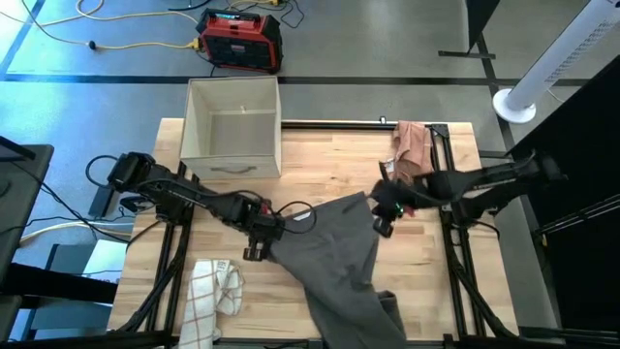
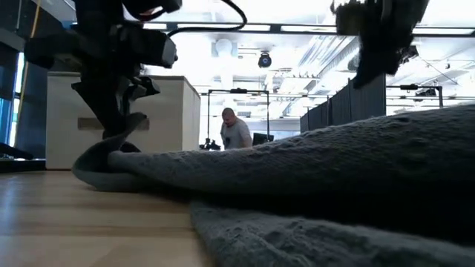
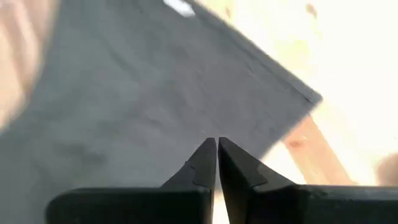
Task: Fold towel
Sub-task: Fold the gray towel
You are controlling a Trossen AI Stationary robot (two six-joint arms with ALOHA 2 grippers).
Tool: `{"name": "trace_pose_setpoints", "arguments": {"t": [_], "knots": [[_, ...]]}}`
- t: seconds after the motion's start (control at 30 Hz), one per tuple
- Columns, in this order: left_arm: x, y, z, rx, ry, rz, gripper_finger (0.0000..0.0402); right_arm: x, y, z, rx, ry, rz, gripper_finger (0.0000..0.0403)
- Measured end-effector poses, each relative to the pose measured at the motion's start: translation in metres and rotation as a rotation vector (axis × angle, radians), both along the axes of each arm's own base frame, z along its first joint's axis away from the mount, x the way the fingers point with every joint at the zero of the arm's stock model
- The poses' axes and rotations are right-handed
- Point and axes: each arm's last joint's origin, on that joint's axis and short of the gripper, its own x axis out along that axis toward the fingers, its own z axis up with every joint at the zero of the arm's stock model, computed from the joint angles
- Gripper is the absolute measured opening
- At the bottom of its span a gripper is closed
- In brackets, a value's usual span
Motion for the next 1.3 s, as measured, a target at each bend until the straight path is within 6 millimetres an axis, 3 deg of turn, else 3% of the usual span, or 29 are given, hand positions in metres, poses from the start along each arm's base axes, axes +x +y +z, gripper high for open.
{"name": "trace_pose_setpoints", "arguments": {"t": [0.27, 0.63, 0.8, 0.97, 1.0, 1.2, 1.3], "knots": [[0.005, -0.009, 0.002, -0.058, -0.065, -0.029, 0.0002, 0.012, -0.042, -0.049, -0.226, 0.040, 0.238, 0.0144], [0.005, -0.010, 0.002, -0.099, -0.061, -0.029, 0.0002, 0.041, -0.080, -0.114, -0.263, 0.110, 0.303, 0.0199], [0.005, -0.010, 0.002, -0.112, -0.056, -0.007, 0.0002, 0.047, -0.082, -0.127, -0.273, 0.149, 0.262, 0.0158], [0.004, -0.008, 0.002, -0.049, -0.058, 0.011, 0.0002, 0.046, -0.081, -0.126, -0.258, 0.139, 0.233, 0.0027], [0.003, -0.007, 0.001, -0.020, -0.051, 0.019, 0.0003, 0.046, -0.081, -0.125, -0.249, 0.135, 0.221, 0.0016], [-0.011, 0.006, -0.002, 0.149, 0.087, 0.064, 0.0061, 0.044, -0.075, -0.121, -0.224, 0.127, 0.188, 0.0008], [-0.019, 0.010, 0.001, 0.098, 0.161, 0.147, 0.0089, 0.043, -0.070, -0.118, -0.224, 0.124, 0.199, 0.0008]]}}
